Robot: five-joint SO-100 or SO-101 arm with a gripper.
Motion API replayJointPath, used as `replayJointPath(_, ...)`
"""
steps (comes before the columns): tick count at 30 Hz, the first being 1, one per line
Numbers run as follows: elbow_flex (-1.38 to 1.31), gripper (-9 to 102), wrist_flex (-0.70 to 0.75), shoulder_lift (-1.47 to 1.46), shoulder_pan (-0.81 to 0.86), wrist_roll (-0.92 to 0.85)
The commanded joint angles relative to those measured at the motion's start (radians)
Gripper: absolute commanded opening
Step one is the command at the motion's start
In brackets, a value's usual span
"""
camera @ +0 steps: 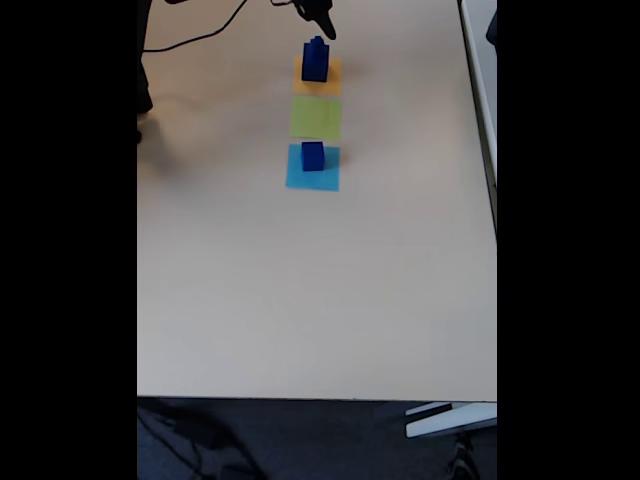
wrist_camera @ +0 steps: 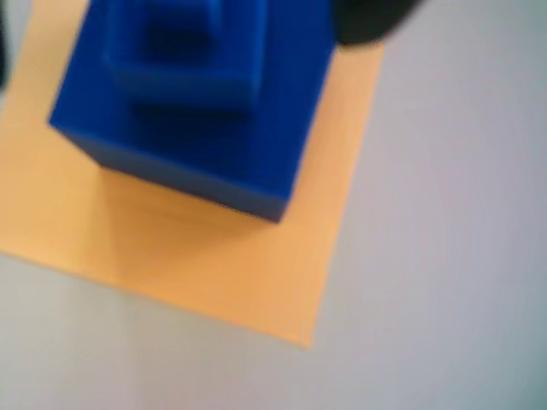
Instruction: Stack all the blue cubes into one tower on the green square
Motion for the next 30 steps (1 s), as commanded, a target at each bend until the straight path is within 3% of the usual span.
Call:
replayJointPath(1, -0.064, 20, 0.02, 0.014, -0.009, -0.008)
replayJointPath(30, -0.055, 20, 0.083, 0.002, 0.023, -0.021)
